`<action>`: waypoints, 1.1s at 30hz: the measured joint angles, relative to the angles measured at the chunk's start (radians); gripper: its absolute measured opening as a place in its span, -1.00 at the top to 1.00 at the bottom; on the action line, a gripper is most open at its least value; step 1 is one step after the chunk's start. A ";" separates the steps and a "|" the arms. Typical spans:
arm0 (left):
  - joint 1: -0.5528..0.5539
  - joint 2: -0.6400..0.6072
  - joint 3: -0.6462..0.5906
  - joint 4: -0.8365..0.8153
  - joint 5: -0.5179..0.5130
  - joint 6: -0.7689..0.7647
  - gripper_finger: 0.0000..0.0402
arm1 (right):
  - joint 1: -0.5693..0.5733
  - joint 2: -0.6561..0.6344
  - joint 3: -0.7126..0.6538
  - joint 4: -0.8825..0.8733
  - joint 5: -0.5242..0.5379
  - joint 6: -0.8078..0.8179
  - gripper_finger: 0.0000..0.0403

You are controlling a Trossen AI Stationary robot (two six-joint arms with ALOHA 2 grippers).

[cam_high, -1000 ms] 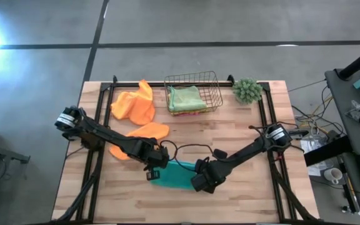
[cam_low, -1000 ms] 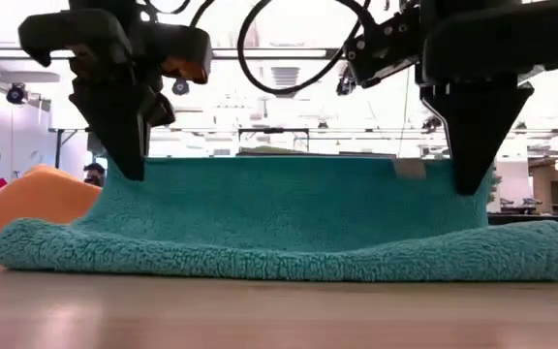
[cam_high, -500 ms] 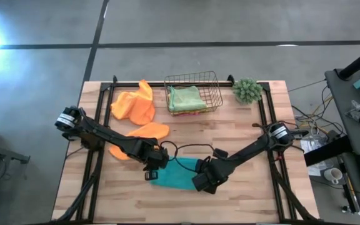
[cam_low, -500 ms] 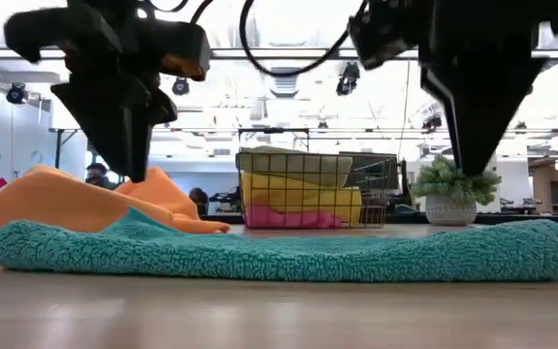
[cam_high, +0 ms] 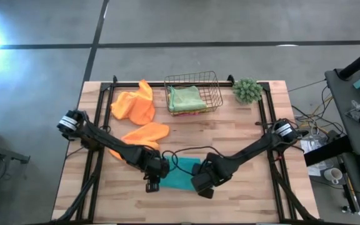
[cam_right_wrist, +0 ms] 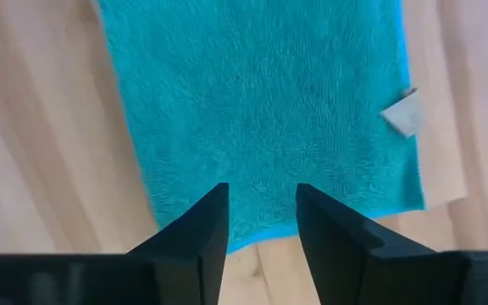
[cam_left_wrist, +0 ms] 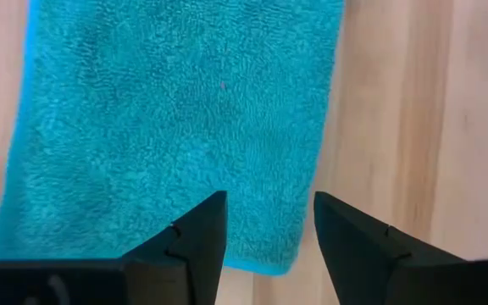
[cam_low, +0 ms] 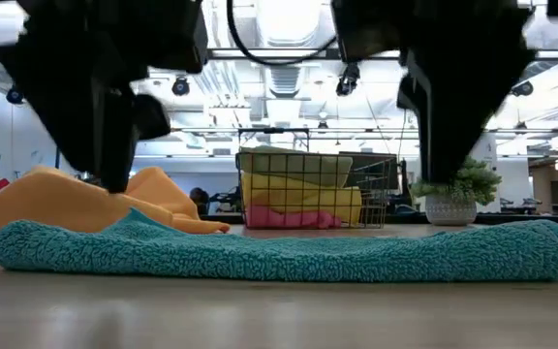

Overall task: Fold microfiber towels
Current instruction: Fold the blue microfiber cloth

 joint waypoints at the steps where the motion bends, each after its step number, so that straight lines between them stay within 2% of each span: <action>1: -0.004 0.005 -0.013 0.018 0.000 -0.002 0.19 | 0.000 0.000 -0.022 0.026 -0.001 0.000 0.37; 7: -0.012 0.044 -0.094 0.088 0.000 -0.055 0.19 | 0.005 0.000 -0.125 0.187 -0.052 0.044 0.44; 12: -0.010 0.074 -0.113 0.097 -0.003 -0.036 0.19 | 0.011 0.000 -0.173 0.219 -0.072 0.115 0.52; 18: 0.022 0.105 -0.113 0.152 -0.121 0.006 0.19 | 0.021 0.000 -0.245 0.368 -0.149 0.242 0.58; 22: 0.060 0.108 -0.114 0.166 -0.151 0.009 0.19 | 0.043 0.000 -0.254 0.451 -0.157 0.302 0.58; 28: 0.141 0.111 -0.105 0.166 -0.239 0.113 0.19 | 0.062 0.003 -0.254 0.533 -0.158 0.393 0.58; 33: 0.222 0.112 -0.096 0.159 -0.270 0.271 0.19 | 0.068 0.003 -0.254 0.668 -0.158 0.413 0.58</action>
